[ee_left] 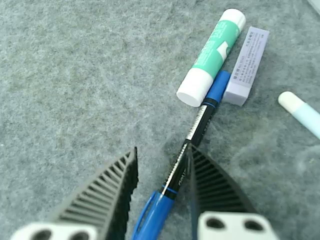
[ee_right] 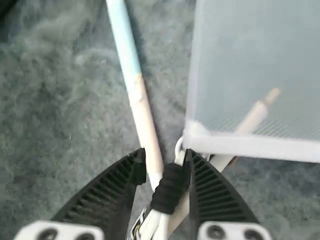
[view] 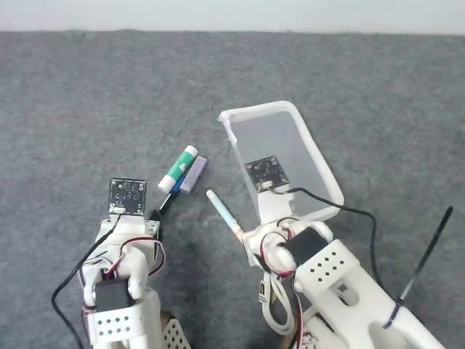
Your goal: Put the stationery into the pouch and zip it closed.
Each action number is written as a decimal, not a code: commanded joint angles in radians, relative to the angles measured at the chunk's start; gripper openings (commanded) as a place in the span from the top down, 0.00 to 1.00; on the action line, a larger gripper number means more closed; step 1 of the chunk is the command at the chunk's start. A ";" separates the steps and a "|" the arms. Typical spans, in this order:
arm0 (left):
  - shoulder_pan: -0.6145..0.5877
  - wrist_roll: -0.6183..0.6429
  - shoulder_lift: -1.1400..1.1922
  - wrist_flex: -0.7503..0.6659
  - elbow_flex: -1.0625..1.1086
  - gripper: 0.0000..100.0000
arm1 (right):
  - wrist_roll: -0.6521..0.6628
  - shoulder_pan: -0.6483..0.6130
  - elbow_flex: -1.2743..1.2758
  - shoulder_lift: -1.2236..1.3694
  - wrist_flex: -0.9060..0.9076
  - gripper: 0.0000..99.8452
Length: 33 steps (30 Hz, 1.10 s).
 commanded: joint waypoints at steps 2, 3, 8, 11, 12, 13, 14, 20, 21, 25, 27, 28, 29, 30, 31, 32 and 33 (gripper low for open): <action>-0.005 0.020 -0.021 -0.002 -0.013 0.85 | -0.006 0.048 -0.017 0.084 -0.094 0.88; -0.005 0.020 -0.021 -0.002 -0.013 0.85 | 0.008 0.054 -0.017 0.120 -0.122 0.88; -0.005 0.020 -0.021 0.000 -0.013 0.85 | 0.037 0.093 -0.106 0.292 -0.173 0.88; -0.005 0.018 -0.021 0.000 -0.013 0.85 | 0.037 0.120 -0.186 0.380 -0.180 0.88; -0.005 0.018 -0.021 0.000 -0.013 0.85 | 0.038 0.130 -0.213 0.407 -0.182 0.88; -0.005 0.018 -0.021 0.000 -0.013 0.85 | 0.040 0.139 -0.242 0.433 -0.182 0.88; -0.005 0.018 -0.021 0.000 -0.013 0.85 | 0.040 0.145 -0.270 0.458 -0.182 0.88; -0.005 0.017 -0.021 0.000 -0.013 0.85 | 0.041 0.183 -0.390 0.591 -0.308 0.88; -0.005 0.017 -0.021 0.000 -0.013 0.85 | 0.041 0.188 -0.400 0.607 -0.340 0.88; -0.005 0.017 -0.021 0.000 -0.013 0.85 | 0.043 0.194 -0.453 0.621 -0.380 0.88; -0.005 0.017 -0.021 0.000 -0.013 0.85 | 0.043 0.185 -0.486 0.596 -0.315 0.88; -0.005 0.017 -0.021 0.000 -0.013 0.85 | 0.041 0.176 -0.503 0.575 -0.265 0.88; -0.005 0.017 -0.021 0.000 -0.013 0.85 | 0.041 0.166 -0.517 0.552 -0.211 0.88; -0.005 0.017 -0.021 0.000 -0.013 0.85 | 0.040 0.156 -0.531 0.529 -0.157 0.88; -0.005 0.017 -0.021 0.000 -0.013 0.85 | 0.038 0.147 -0.537 0.506 -0.114 0.88; -0.005 0.017 -0.021 0.000 -0.013 0.85 | 0.038 0.136 -0.540 0.484 -0.077 0.88; -0.005 0.017 -0.021 0.000 -0.013 0.85 | 0.038 0.127 -0.540 0.469 -0.047 0.88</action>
